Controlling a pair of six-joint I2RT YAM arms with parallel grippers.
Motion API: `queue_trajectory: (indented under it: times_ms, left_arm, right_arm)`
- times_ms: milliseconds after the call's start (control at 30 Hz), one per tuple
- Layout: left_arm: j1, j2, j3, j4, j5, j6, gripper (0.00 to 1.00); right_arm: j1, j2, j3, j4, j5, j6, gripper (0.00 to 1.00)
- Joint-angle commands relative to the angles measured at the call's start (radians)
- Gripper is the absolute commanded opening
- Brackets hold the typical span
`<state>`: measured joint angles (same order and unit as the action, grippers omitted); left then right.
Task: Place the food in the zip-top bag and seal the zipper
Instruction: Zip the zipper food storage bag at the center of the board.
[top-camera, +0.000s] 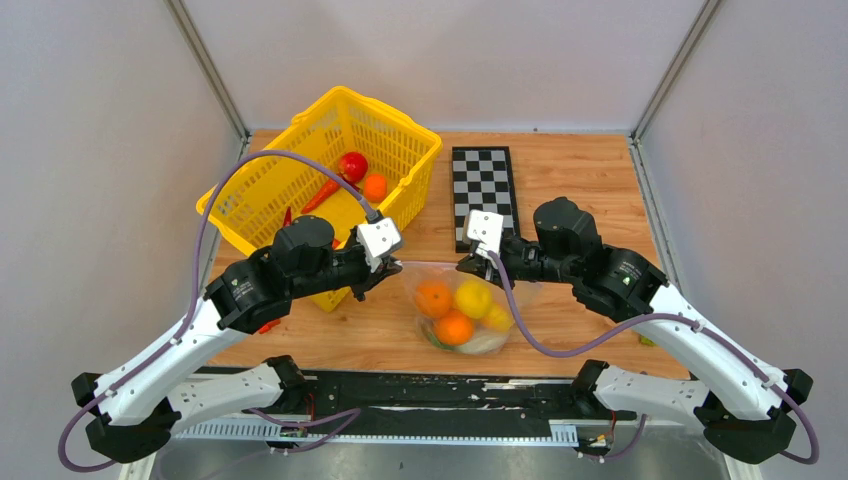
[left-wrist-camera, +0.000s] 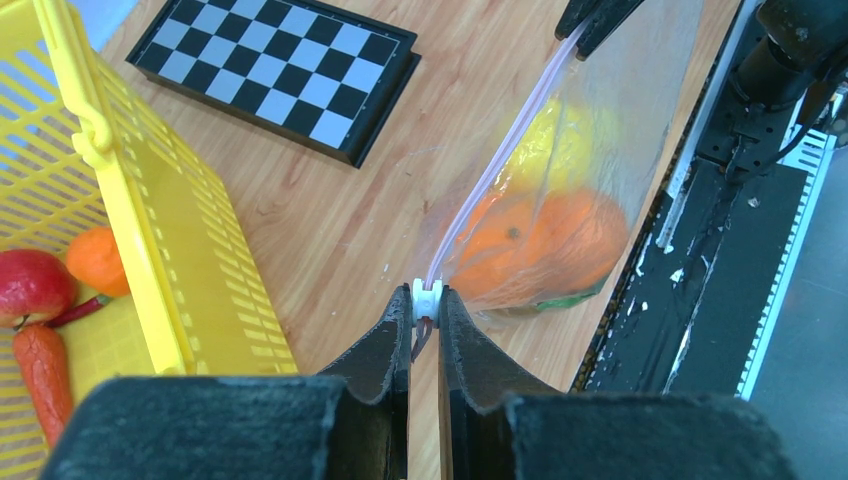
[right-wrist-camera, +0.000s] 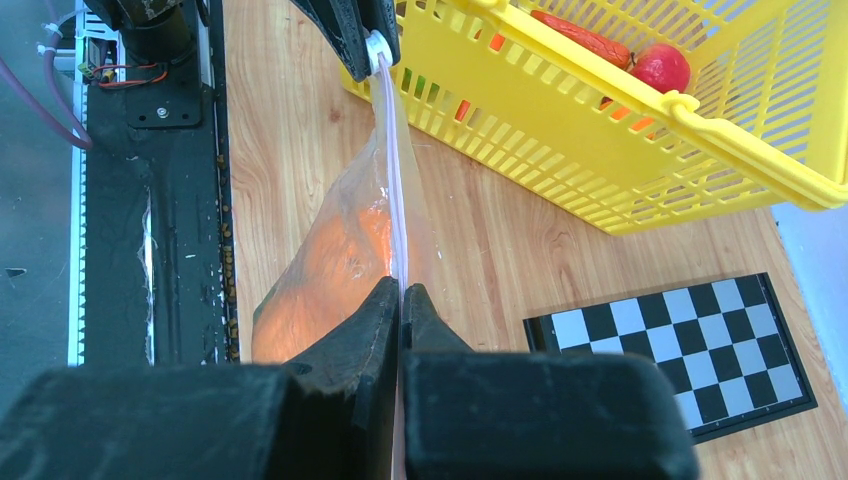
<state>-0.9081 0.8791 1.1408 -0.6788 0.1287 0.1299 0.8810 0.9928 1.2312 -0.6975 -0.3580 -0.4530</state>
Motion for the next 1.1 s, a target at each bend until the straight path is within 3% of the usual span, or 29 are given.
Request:
queue_trajectory:
  times_ms: [0,267,633,767,800,900,1067]
  left_arm:
    - [0.018,-0.010,0.008,-0.052,-0.073,0.029,0.00]
    - [0.018,0.011,0.002,-0.050,-0.100,0.029,0.00]
    - [0.018,0.031,0.015,0.005,-0.025,0.005,0.02]
    - [0.018,0.043,0.021,0.059,0.027,-0.028,0.47]
    - [0.018,0.044,0.021,0.070,0.039,-0.036,0.51]
    - [0.028,0.052,0.014,0.107,0.071,-0.089,0.53]
    - [0.037,0.061,0.032,0.155,0.095,-0.169,0.87]
  right_arm:
    - [-0.009,-0.027,0.009,-0.030,0.028,0.004,0.00]
    - [-0.008,-0.021,0.012,-0.034,0.026,0.001,0.00]
    - [-0.008,-0.031,-0.006,-0.022,0.024,0.010,0.00]
    - [-0.008,-0.029,-0.012,-0.011,0.016,0.018,0.00]
    - [-0.009,-0.030,-0.014,-0.011,0.015,0.019,0.00]
    - [-0.009,-0.035,-0.021,-0.009,0.007,0.029,0.00]
    - [-0.008,-0.046,-0.043,0.009,0.000,0.043,0.00]
